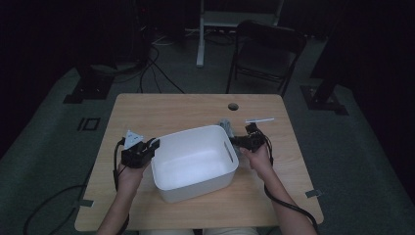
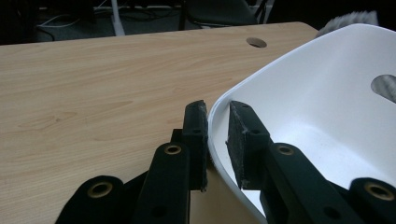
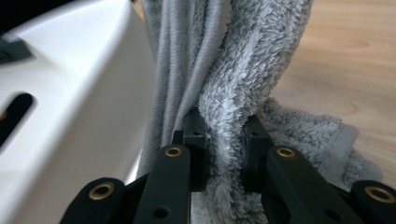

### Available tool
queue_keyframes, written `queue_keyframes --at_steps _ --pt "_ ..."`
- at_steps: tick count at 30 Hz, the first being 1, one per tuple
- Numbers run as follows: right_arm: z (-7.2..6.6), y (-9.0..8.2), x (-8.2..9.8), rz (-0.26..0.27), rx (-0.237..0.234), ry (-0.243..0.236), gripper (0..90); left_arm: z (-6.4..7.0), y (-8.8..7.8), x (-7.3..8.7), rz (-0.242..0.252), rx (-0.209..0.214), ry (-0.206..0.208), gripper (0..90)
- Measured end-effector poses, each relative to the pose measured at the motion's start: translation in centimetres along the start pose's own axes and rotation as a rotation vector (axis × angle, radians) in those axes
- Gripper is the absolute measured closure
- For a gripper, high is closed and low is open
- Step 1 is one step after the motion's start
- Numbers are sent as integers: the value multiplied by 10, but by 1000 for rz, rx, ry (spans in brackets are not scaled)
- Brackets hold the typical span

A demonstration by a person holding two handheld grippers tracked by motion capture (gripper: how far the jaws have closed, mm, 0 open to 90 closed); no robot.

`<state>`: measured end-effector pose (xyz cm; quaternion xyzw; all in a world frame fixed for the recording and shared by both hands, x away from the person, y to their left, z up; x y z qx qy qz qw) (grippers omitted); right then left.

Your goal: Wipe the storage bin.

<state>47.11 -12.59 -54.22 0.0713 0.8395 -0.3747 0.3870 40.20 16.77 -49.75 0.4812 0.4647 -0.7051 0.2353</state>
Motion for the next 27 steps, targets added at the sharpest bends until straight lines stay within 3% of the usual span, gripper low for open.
queue_keyframes --at_steps 2,6,11,14,17,21,24,27 --pt "2 3 3 -1 -9 15 775 0 0 0 0 -6 1 777" --pt "10 18 17 -70 59 -1 776 0 0 0 2 -5 -2 777" --pt "21 34 34 -118 76 28 775 0 0 0 4 1 -6 776" --pt "22 35 36 -116 71 37 773 0 0 0 6 11 -8 775" --pt "23 33 35 -114 81 27 770 -1 0 0 7 22 -8 773" --pt "23 22 31 -72 78 32 768 -1 -1 0 9 47 -2 773" --pt "20 8 29 -47 69 28 768 -2 -1 0 12 77 -17 770" --pt "20 -9 29 -14 56 38 768 -3 -2 -1 7 94 -5 765"
Point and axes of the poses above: each handheld gripper's, and its own axes: y roughly forward along the jaws, x roughly out of its underside, z roughly to its right, the point moved 9 cm from there along y, roughly forward along the jaws, and after that the axes turned 3 degrees about x, right-handed, at the moved point
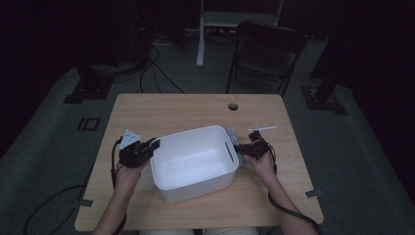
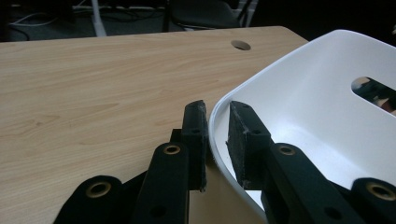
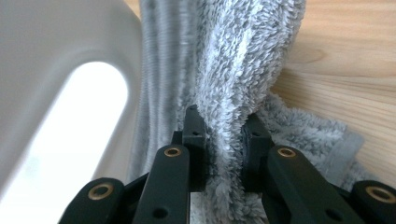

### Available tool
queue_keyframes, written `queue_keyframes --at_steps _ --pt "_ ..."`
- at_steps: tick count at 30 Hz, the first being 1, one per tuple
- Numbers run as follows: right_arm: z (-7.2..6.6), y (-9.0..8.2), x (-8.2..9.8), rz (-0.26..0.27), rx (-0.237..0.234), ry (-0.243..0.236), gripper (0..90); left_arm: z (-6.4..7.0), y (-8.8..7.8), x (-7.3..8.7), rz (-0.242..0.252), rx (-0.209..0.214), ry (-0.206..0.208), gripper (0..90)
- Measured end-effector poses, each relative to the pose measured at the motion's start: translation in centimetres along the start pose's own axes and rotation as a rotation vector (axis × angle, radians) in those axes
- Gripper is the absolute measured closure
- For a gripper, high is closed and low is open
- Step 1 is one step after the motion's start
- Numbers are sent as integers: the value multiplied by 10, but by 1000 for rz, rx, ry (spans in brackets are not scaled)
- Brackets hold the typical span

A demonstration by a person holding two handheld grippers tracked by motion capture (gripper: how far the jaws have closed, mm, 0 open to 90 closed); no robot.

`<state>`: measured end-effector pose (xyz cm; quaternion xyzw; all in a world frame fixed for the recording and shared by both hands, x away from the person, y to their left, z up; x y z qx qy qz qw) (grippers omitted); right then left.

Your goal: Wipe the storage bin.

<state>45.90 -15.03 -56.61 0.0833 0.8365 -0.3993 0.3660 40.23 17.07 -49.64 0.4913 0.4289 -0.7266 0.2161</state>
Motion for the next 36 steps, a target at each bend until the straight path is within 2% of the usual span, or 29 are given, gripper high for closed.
queue_keyframes --at_steps 2,5,6,9,10,16,18,21,23,26,29,31,36 --pt "1 -15 2 22 -7 1 768 -1 -1 0 -3 18 10 742" --pt "4 -33 5 46 -9 8 767 -3 -2 -2 2 43 1 657" --pt "5 -38 6 52 -8 10 767 -4 -3 -4 10 64 5 624" --pt "6 -56 12 78 -14 27 767 -6 -5 -9 20 96 13 540" --pt "6 -61 14 85 -17 30 767 -8 -5 -10 8 97 18 503" --pt "-3 -83 32 107 -23 31 766 -14 -2 -21 13 146 54 404" --pt "-7 -89 38 108 -20 23 766 -13 1 -25 14 188 78 404" --pt "-11 -97 43 119 -15 13 765 -14 6 -26 7 225 92 414" --pt "-12 -100 46 124 -7 13 764 -14 10 -26 -4 233 113 424" --pt "-8 -101 50 130 -5 28 764 -11 18 -23 -25 265 124 444" --pt "-6 -99 53 127 -3 35 764 -8 24 -20 -39 286 127 493" --pt "-6 -97 54 121 -4 33 764 -8 25 -20 -40 284 123 534" --pt "-6 -95 56 116 -13 36 764 -4 26 -17 -65 301 143 724"
Point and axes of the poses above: each handheld gripper's, and its own axes: y roughly forward along the jaws, x roughly out of its underside, z roughly to its right, the point moved 9 cm from there along y, roughly forward along the jaws, and after that the axes turned 3 degrees about x, right-handed, at the moved point
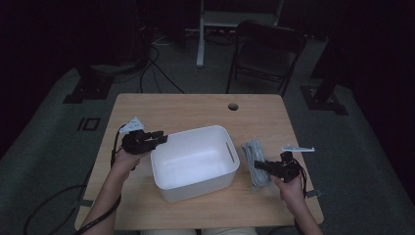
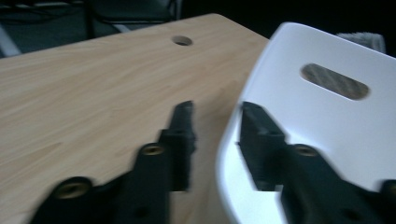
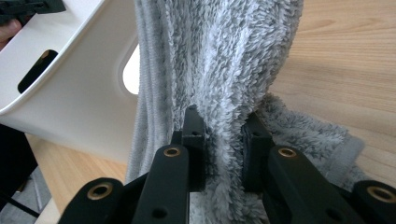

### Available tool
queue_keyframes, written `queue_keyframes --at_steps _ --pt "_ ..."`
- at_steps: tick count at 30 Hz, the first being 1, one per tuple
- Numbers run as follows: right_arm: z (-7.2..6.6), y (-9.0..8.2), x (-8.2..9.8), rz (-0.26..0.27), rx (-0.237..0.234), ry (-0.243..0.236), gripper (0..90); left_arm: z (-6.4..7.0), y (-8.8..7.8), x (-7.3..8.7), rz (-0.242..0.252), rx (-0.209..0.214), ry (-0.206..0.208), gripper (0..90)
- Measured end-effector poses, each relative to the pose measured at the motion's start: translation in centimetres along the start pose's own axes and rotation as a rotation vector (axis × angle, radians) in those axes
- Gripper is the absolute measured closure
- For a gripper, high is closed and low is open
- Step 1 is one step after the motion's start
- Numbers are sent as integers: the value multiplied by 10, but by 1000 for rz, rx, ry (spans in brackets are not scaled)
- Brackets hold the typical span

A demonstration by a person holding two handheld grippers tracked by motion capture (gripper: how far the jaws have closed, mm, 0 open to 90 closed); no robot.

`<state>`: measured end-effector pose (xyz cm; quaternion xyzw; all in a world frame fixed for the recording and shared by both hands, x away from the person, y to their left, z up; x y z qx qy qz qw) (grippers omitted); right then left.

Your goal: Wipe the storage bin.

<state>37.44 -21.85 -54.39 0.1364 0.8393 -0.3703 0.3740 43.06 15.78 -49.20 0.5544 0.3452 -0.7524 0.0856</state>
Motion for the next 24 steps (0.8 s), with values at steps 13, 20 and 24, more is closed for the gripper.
queue_keyframes --at_steps 13,20,24 --pt "-1 -3 -2 12 -4 -3 764 25 -13 12 -22 -95 -30 844" --pt "-2 -7 -5 27 -6 -3 764 25 -7 10 -16 -62 -64 776" --pt "-2 -8 -5 29 -9 1 764 25 0 8 -23 -49 -67 778"
Point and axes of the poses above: each handheld gripper's, and its own axes: y roughly forward along the jaws, x roughly out of its underside, z roughly to its right, the point moved 9 cm from there along y, roughly forward along the jaws, and after that the axes turned 3 degrees about x, right-handed, at the moved point
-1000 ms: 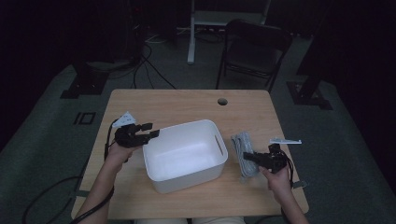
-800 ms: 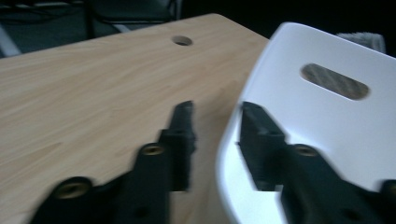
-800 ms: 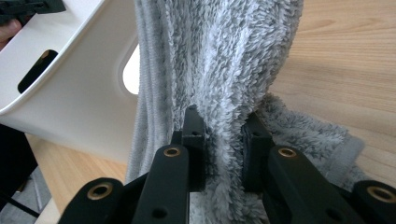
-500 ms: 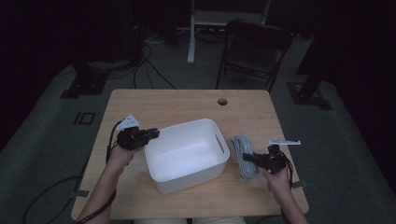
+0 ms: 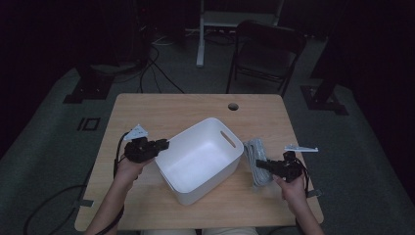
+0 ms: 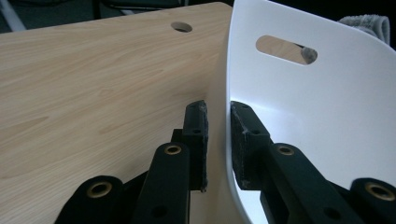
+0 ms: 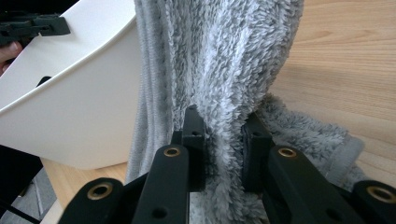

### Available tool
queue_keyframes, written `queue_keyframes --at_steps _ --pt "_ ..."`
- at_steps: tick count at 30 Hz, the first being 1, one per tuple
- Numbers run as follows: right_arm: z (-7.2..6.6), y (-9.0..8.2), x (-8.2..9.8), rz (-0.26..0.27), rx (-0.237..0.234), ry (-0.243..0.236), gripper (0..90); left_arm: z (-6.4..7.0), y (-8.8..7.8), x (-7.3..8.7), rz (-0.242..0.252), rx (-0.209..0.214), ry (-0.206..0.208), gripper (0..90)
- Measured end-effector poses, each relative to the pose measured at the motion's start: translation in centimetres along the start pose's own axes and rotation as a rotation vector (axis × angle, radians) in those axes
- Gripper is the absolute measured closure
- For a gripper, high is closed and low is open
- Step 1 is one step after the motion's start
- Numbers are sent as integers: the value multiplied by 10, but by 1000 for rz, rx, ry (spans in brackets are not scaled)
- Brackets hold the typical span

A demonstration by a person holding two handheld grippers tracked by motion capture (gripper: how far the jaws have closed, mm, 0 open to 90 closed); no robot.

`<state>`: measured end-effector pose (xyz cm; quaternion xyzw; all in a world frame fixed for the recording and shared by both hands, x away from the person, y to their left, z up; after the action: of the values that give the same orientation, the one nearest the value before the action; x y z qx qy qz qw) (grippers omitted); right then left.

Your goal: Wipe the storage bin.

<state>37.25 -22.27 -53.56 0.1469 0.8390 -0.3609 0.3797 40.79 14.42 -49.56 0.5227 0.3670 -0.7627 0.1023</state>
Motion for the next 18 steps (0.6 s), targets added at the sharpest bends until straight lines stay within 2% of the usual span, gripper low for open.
queue_keyframes --at_steps 2,7,10,13,15,18 --pt "0 1 1 -1 -5 5 764 2 2 -1 9 -1 2 826" --pt "0 1 2 -7 2 -1 764 1 -1 0 19 -65 -6 857" --pt "0 1 2 -6 2 -1 764 0 -7 4 44 -101 -58 856" --pt "-1 1 4 -7 4 0 764 0 -12 7 57 -133 -87 855" --pt "-2 2 4 -5 1 2 764 5 -14 8 35 -159 -59 857" --pt "-7 2 -4 10 -1 -5 764 6 -15 10 41 -163 -45 857"
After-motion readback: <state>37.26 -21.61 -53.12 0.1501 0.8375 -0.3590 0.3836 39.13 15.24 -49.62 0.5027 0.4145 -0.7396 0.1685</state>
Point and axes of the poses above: each handheld gripper's, and its own axes: y roughly forward along the jaws, x roughly out of its underside, z roughly to its right, the point moved 9 cm from there along y, roughly forward along the jaws, and after that the axes turned 3 degrees about x, right-handed, at the moved point
